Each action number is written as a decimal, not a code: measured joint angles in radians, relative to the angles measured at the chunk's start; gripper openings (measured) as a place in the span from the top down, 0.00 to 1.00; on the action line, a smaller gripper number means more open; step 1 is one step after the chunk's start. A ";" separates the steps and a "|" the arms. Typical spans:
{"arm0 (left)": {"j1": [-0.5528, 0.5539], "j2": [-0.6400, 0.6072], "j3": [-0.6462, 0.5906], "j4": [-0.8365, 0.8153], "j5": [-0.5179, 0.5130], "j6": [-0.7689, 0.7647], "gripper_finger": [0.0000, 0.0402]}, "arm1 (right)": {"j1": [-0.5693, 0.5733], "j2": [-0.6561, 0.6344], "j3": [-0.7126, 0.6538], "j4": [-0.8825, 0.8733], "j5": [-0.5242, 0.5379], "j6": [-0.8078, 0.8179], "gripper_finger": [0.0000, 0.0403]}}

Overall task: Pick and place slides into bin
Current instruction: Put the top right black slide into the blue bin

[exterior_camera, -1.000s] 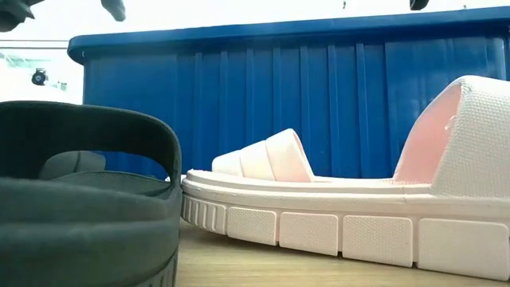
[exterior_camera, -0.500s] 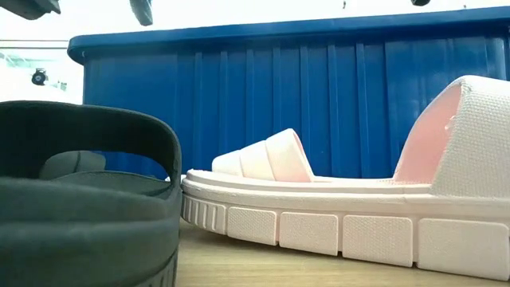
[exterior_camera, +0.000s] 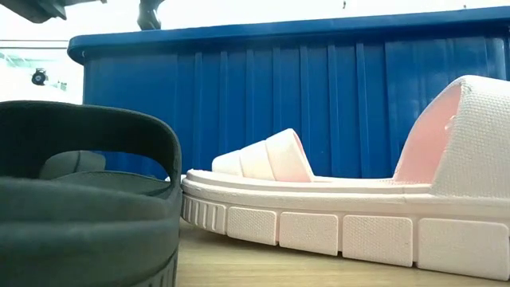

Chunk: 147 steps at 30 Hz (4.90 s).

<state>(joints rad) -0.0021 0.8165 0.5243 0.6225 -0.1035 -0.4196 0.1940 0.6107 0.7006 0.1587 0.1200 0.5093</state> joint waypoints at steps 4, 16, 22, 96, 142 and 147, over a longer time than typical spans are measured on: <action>0.000 0.011 -0.002 0.016 0.001 -0.021 0.62 | 0.000 0.018 0.000 0.009 0.001 0.011 0.69; 0.000 0.030 -0.002 0.076 0.008 -0.020 0.62 | 0.005 0.170 0.224 -0.143 -0.123 -0.059 0.69; 0.000 0.015 -0.006 0.086 0.008 -0.019 0.62 | 0.005 0.272 0.453 -0.496 -0.105 -0.062 0.69; 0.000 0.248 -0.014 0.267 -0.078 -0.092 0.62 | 0.142 0.578 0.748 -1.390 -0.152 0.703 0.69; 0.001 0.244 -0.037 0.250 -0.081 -0.089 0.62 | 0.424 0.820 0.749 -1.517 -0.224 0.931 0.76; 0.001 0.244 -0.039 0.251 -0.080 -0.091 0.62 | 0.424 0.848 0.749 -1.514 -0.224 0.931 0.79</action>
<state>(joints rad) -0.0013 1.0603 0.4858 0.8733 -0.1839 -0.5102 0.6178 1.4591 1.4498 -1.3557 -0.1043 1.4402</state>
